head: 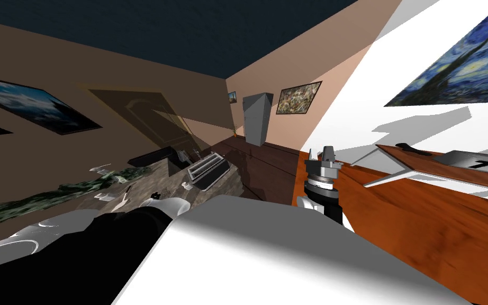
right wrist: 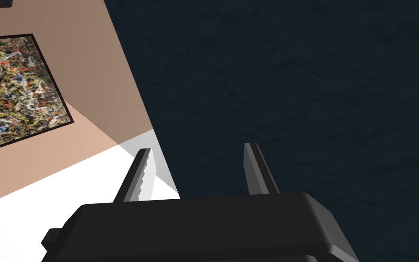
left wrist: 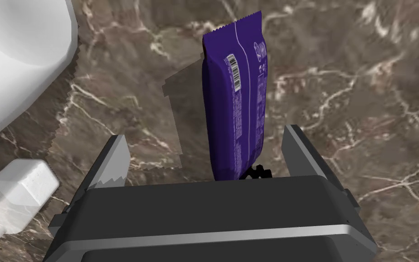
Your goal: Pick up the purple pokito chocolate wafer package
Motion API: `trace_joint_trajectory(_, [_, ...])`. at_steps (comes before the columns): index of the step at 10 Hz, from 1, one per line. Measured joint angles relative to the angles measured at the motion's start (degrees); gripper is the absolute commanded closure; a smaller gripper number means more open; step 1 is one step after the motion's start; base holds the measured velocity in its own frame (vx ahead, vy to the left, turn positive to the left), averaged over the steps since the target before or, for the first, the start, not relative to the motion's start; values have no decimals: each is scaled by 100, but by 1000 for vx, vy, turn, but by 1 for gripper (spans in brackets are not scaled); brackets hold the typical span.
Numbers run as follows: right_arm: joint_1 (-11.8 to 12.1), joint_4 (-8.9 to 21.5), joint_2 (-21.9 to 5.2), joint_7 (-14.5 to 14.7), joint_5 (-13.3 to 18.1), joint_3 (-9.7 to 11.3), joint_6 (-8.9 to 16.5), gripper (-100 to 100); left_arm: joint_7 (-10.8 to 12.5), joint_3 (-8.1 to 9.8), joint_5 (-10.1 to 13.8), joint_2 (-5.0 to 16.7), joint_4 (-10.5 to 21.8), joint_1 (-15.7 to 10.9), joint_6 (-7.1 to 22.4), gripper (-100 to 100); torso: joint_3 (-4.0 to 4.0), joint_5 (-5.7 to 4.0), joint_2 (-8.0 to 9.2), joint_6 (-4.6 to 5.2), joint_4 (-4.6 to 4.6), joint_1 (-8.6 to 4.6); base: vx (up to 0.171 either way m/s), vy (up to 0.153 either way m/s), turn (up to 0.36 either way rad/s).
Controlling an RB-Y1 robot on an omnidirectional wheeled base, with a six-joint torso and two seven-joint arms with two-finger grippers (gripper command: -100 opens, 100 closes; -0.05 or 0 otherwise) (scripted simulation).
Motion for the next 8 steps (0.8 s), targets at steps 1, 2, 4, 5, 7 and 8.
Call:
trace_joint_trajectory(1, [1, 0, 0, 0, 0, -1, 0, 0, 0, -157, 186, 25, 64, -136, 22, -100, 13, 2, 21, -11, 6, 4, -84, 21, 7])
trace_joint_trajectory(2, [2, 0, 0, 0, 0, -1, 0, 0, -22, -337, 312, 23, 144, -241, -3, -100, 12, 3, 16, -16, 6, 7, -23, 4, 28])
trace_joint_trajectory(4, [0, 0, 0, 0, 0, 0, 0, 0, -6, -685, 523, 70, 209, -423, 29, -100, 8, 0, 13, -2, 3, -3, -120, 0, -227])
trace_joint_trajectory(5, [1, 0, 0, 0, 0, -1, 0, 0, 6, -854, 700, 110, 229, -523, 75, -100, 14, 9, 18, -1, 9, 3, -67, 5, -2])
trace_joint_trajectory(7, [2, 0, 0, 0, 0, -1, 0, 0, 18, -1197, 913, 108, 233, -606, 105, -100, -4, 11, -15, -4, 3, 6, 2, 0, 12])
trace_joint_trajectory(8, [3, 0, 0, 0, 0, -1, 0, 0, 9, -1275, 959, 117, 188, -539, 117, -100, -12, 10, -27, -3, -1, 6, -111, -5, -288])
